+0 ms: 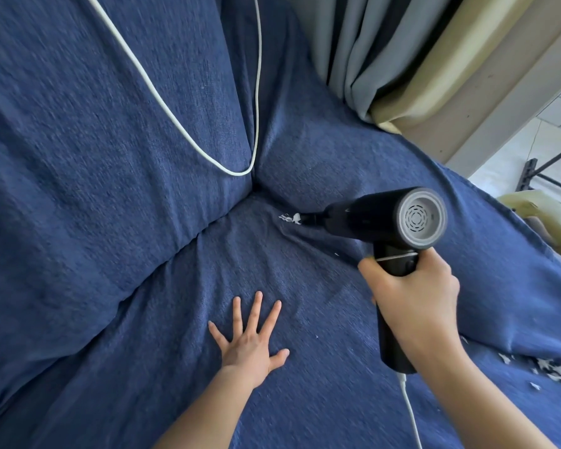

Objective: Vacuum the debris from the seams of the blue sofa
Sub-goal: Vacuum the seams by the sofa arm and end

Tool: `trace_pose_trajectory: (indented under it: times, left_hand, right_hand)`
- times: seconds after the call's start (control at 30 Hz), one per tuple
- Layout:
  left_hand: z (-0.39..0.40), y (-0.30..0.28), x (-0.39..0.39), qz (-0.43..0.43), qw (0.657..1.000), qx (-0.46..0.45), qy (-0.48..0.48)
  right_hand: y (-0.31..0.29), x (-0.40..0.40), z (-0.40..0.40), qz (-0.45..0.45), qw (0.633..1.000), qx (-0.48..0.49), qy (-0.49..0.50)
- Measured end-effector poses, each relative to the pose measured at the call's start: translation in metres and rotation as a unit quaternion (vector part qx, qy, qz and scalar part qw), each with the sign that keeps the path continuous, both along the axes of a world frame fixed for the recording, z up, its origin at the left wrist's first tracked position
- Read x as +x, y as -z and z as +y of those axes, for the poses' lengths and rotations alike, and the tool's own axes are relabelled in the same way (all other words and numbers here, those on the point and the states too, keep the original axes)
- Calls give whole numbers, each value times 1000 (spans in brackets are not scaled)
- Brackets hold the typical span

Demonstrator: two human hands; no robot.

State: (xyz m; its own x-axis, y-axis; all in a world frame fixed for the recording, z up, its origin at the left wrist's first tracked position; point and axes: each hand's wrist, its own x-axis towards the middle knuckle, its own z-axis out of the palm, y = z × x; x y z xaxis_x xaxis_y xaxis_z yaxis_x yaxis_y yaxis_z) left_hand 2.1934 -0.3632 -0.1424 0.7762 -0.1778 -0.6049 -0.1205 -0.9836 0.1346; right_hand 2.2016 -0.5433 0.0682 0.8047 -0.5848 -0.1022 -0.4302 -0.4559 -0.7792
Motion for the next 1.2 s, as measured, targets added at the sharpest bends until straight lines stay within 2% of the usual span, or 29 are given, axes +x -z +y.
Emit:
trace_pose_trajectory:
  times: [0.8,1.2]
  left_hand:
    - [0,7,1,-17,1000,1,0]
    - [2,0,-1,-10,1000,1,-1]
  right_hand:
    - [32,58,34,2,999,-27,-38]
    - [21,-17,10,-35,999,16,-1]
